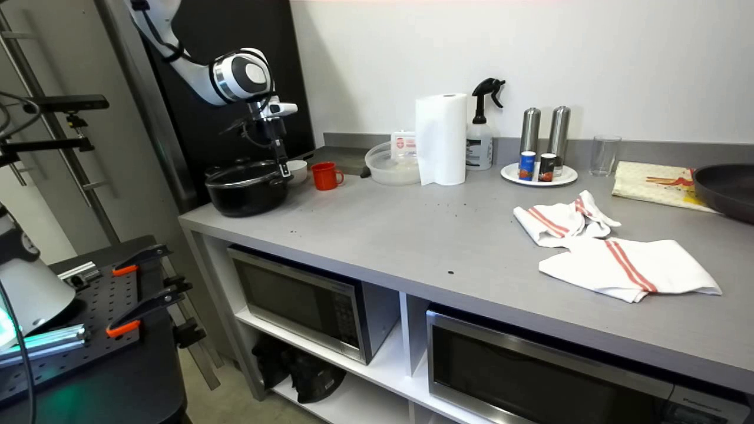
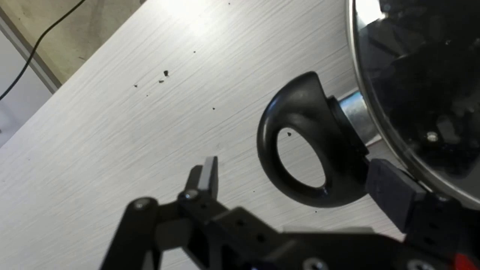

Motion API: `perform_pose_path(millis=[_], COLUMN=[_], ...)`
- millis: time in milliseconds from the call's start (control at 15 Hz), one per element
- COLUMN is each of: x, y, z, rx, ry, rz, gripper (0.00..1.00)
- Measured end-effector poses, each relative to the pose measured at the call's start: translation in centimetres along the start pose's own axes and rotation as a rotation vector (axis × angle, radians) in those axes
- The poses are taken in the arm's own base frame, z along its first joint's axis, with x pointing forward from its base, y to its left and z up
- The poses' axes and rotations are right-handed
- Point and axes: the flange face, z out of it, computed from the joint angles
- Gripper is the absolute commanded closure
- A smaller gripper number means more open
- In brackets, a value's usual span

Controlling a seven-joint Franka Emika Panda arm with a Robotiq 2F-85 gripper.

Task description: Place the glass lid on the black pot.

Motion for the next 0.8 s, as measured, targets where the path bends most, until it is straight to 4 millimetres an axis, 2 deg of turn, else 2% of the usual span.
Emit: perform_pose_path(millis=[467,800], x=[-1.1,-2.3], y=[-1.5,-3.4], z=[-0.3,-0.8], rx=[0.006,0.015], ry=[0.004,0.012], rz=[-0.033,-0.071], gripper=[0.00,0.00])
